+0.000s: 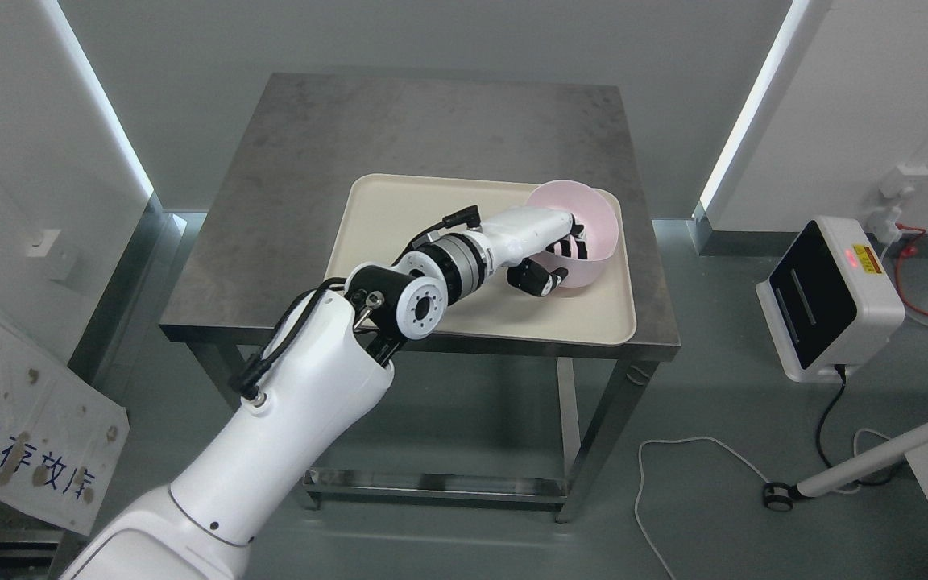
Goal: Stack pink IKEA bowls on left shelf middle
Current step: 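Move the left hand to the stacked bowls' rim and grip it, then lift the stacked pink bowls off the tray with the left hand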
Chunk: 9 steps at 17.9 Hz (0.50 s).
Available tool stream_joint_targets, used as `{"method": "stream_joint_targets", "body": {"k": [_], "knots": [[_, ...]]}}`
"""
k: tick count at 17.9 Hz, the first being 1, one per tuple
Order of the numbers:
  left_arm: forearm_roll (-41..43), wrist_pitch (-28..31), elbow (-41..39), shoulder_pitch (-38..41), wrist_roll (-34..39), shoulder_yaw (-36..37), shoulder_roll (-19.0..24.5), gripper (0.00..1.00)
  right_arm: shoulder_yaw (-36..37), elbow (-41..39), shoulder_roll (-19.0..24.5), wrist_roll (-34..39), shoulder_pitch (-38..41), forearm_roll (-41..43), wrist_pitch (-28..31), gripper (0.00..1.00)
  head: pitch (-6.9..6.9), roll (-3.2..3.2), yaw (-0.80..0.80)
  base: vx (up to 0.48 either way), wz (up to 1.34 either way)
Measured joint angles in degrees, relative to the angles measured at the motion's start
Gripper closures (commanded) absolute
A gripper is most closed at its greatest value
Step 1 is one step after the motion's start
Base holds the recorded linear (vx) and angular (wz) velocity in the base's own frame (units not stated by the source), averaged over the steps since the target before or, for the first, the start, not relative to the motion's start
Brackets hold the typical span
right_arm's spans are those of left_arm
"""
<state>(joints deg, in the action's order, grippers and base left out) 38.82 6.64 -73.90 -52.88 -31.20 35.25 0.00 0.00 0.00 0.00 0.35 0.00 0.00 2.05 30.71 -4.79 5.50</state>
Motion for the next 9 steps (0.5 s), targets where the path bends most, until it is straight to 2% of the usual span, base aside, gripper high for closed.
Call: {"method": "stream_joint_targets", "body": {"k": [5,9], "knots": [[-0.12,-9.16,-2.11,2.68,0.20,-4.48,0.00,0.99,0.00,0.00,0.00,0.00,0.00,0.00,0.00,0.00,0.00,0.00,0.00,0.000,0.00],[-0.43,-22.76,-3.92,5.50,0.31,-10.51,0.00,0.99,0.00,0.00,0.00,0.00,0.00,0.00,0.00,0.00,0.00,0.00,0.00,0.000,0.00]]}}
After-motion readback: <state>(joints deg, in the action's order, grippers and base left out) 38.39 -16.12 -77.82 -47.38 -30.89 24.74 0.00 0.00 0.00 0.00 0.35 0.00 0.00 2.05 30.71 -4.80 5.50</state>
